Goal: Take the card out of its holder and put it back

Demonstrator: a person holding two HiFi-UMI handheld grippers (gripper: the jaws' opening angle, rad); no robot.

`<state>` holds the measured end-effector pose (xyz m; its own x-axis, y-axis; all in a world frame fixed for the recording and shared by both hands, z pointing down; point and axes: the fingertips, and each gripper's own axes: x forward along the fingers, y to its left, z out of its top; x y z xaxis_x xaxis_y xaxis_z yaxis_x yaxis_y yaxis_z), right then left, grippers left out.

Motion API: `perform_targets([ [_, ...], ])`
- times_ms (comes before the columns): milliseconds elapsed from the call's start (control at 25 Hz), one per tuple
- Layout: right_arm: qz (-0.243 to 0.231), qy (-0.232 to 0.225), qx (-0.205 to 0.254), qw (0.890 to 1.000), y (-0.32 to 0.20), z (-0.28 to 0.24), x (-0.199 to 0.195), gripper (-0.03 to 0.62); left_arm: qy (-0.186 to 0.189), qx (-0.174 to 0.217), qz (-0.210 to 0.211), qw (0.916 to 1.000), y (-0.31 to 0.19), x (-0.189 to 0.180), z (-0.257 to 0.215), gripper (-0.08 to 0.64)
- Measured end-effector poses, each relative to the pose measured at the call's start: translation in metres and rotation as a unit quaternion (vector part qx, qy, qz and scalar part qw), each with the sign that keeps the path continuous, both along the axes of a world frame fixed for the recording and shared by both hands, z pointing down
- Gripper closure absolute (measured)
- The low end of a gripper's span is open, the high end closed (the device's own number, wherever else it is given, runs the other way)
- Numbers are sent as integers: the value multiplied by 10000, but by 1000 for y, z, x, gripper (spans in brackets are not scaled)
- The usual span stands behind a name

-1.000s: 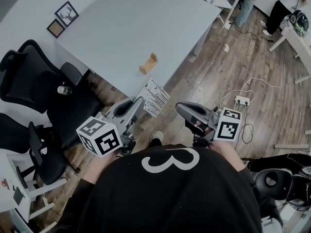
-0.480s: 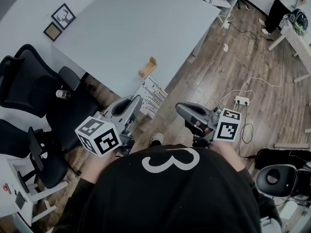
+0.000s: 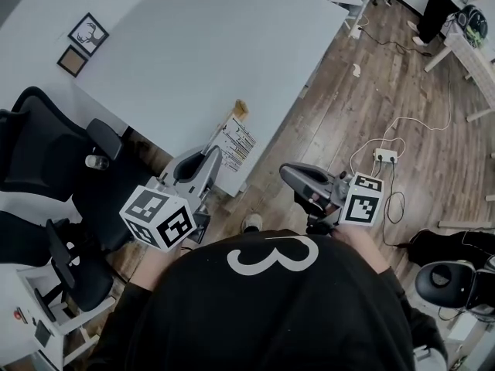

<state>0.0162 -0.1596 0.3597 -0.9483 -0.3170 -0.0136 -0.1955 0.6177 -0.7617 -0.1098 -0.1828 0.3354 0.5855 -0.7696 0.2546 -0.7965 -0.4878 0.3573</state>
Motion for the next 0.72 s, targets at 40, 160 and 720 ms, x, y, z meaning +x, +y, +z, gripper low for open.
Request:
perform_targets([
  [40,13,12,-27,10000,-3,1,-2,581,-4,-2,-30,10000,-5,-3,0,534],
  [160,64,58,-153,9998,-19,5,-10,581,1,-43,-113,9999,-29,-18,3,534],
  [720,544,-45,-266,9982,-46,24,-7,581,-320,1,-151,9994,-98,-38,31,535],
])
